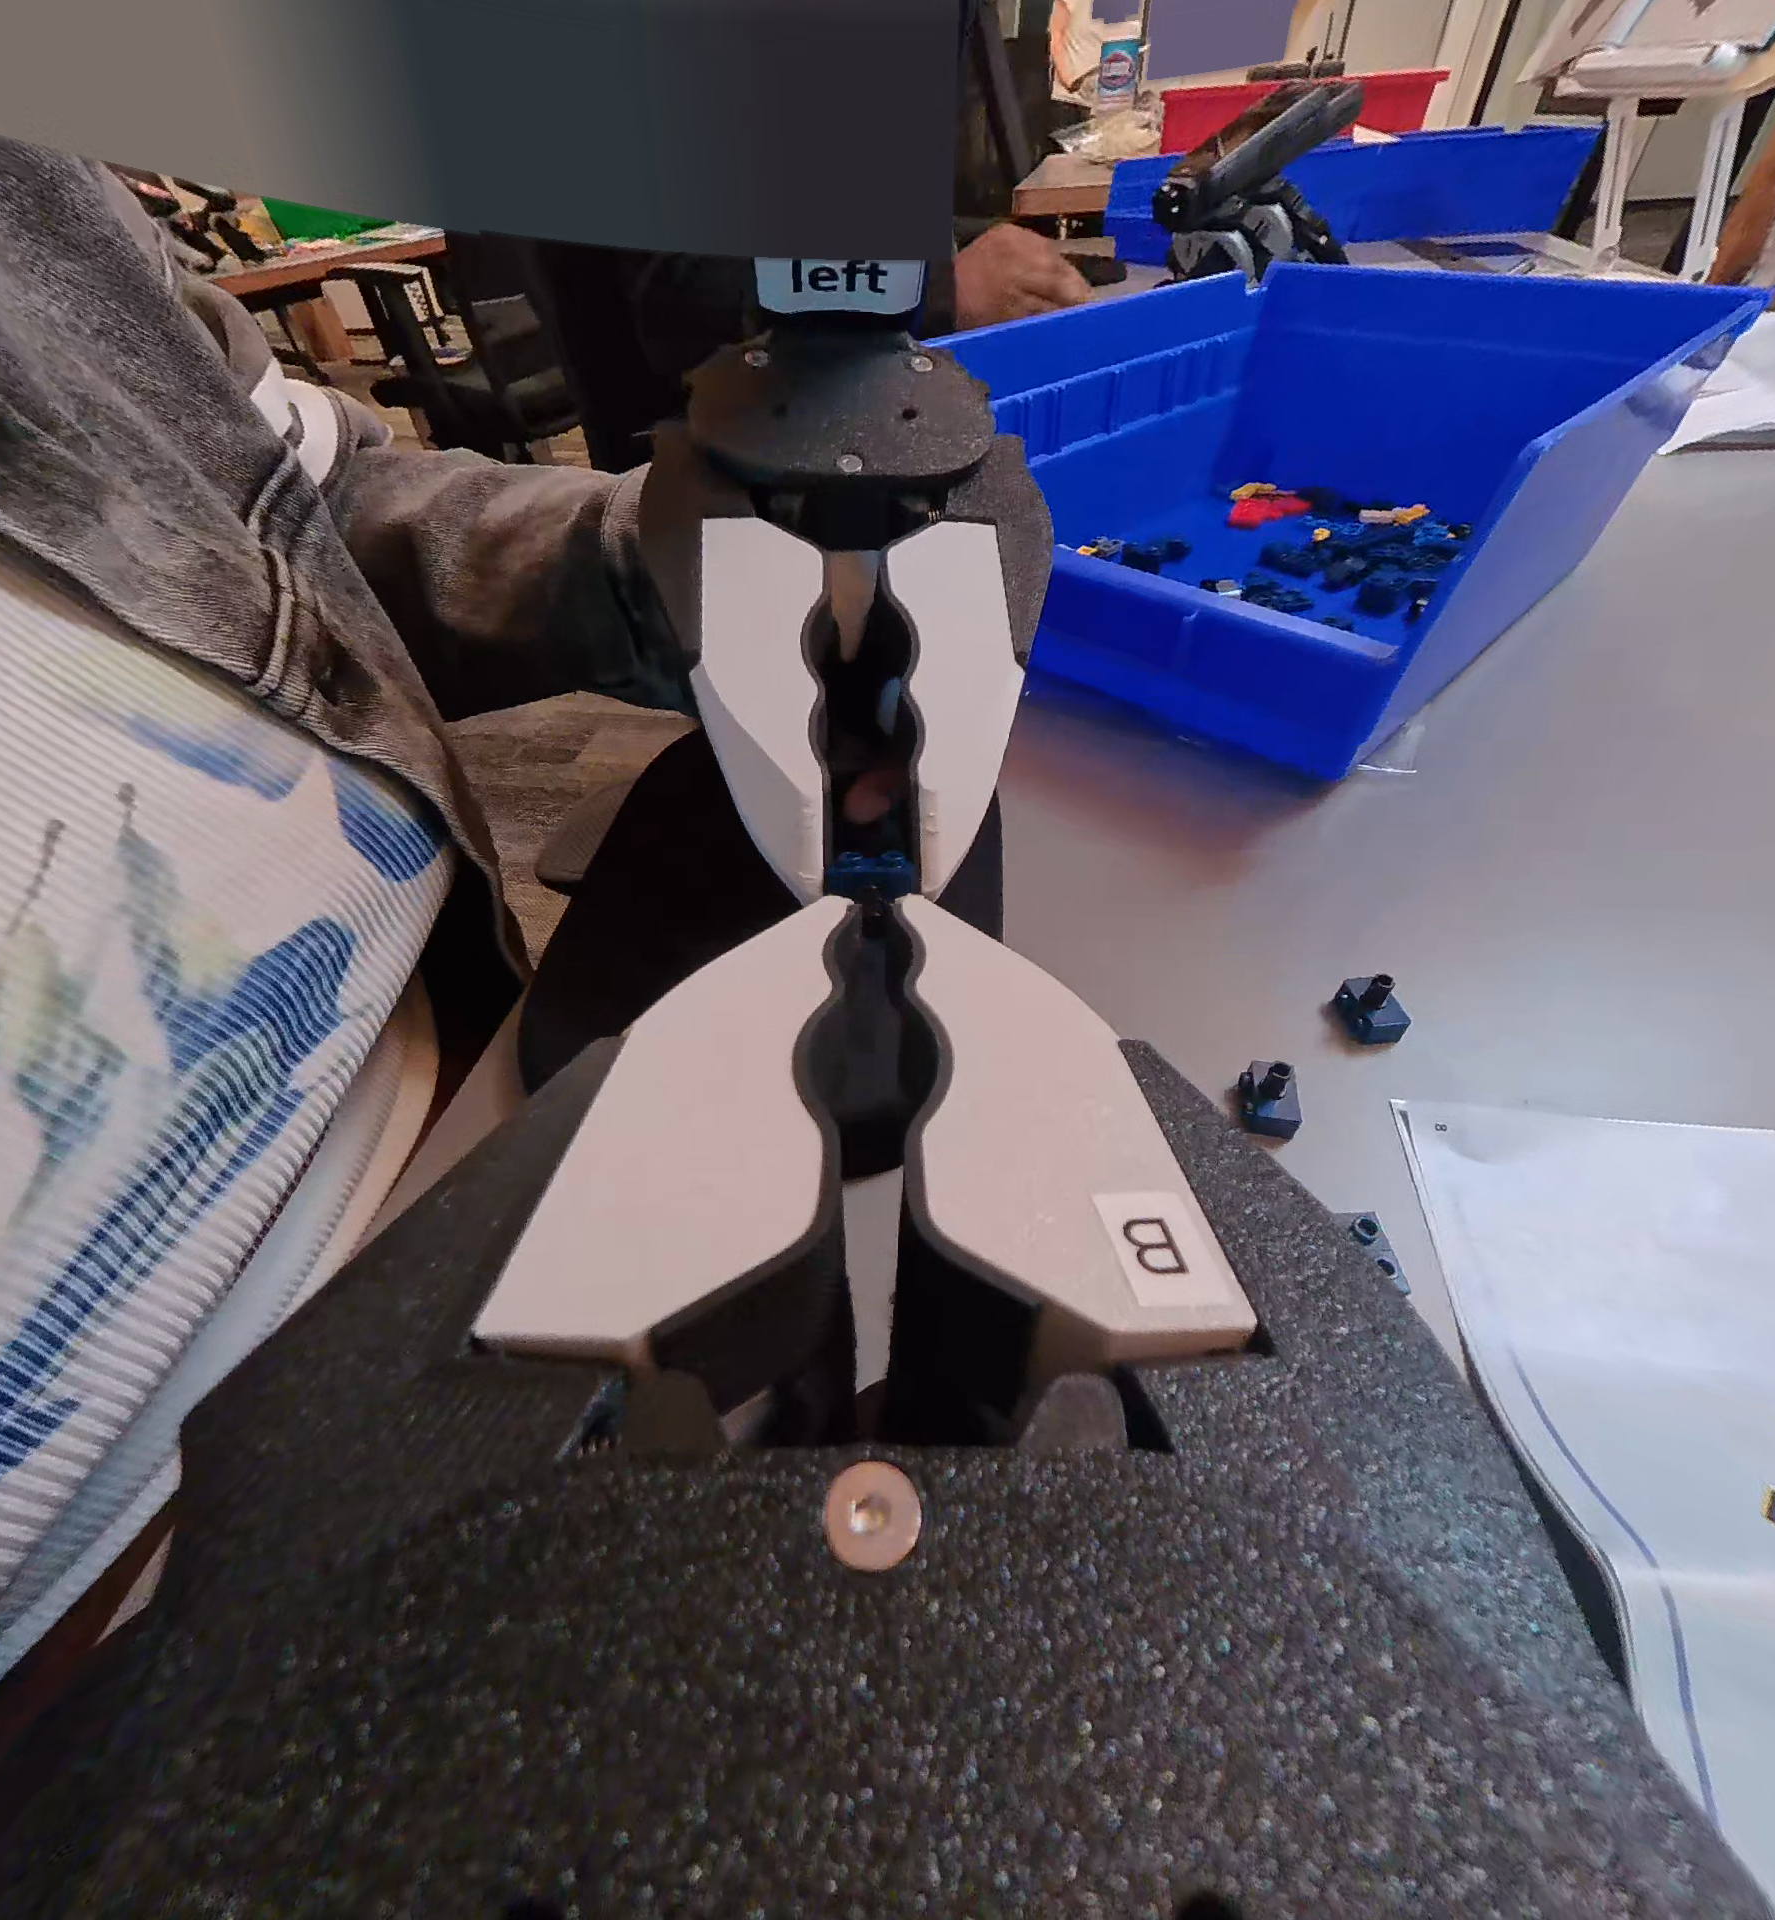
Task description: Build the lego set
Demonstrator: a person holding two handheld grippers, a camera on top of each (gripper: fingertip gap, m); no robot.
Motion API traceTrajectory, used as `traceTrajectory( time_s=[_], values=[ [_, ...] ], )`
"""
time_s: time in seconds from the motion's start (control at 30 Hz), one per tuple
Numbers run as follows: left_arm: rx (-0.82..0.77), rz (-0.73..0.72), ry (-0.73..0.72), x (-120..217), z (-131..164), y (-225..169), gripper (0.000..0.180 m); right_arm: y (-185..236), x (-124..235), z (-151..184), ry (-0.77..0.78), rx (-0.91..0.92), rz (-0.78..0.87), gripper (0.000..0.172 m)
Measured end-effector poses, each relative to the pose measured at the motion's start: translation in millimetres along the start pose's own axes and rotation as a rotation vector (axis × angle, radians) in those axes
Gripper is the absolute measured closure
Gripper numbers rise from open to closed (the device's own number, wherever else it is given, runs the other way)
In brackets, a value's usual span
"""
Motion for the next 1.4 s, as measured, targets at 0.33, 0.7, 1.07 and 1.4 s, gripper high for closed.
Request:
traceTrajectory(
  time_s=[0.33, 0.7, 1.07, 1.4],
  values=[
    [-0.004, 0.016, -0.003, -0.5, -1.3, -0.9, 0.165, 1.8, 0.4, -1.4, -0.025, 0.035, 0.013, 0.168],
    [-0.036, 0.026, 0.049, -4.5, 2.5, -4.6, 0.165, 8.2, -2.6, 1.3, 0.015, 0.139, 0.05, 0.168],
    [-0.012, 0.055, -0.029, 0.9, -1.8, -3.9, 0.165, 8.3, 0.6, -3.6, -0.043, 0.143, 0.054, 0.167],
    [0.046, 0.129, -0.2, 8.2, -16.7, -7.5, 0.165, 11.4, 11.4, -17.9, -0.205, 0.142, 0.04, 0.167]
  ],
)
Point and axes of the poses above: each gripper's, where its closed fingertips meet, x back along the fingers, z out of its underside, y = z × x across the jaws, the point moved 5 cm from there along x, back along the fingers, and after that the axes turned 9 degrees about y, right-handed, at the moved point
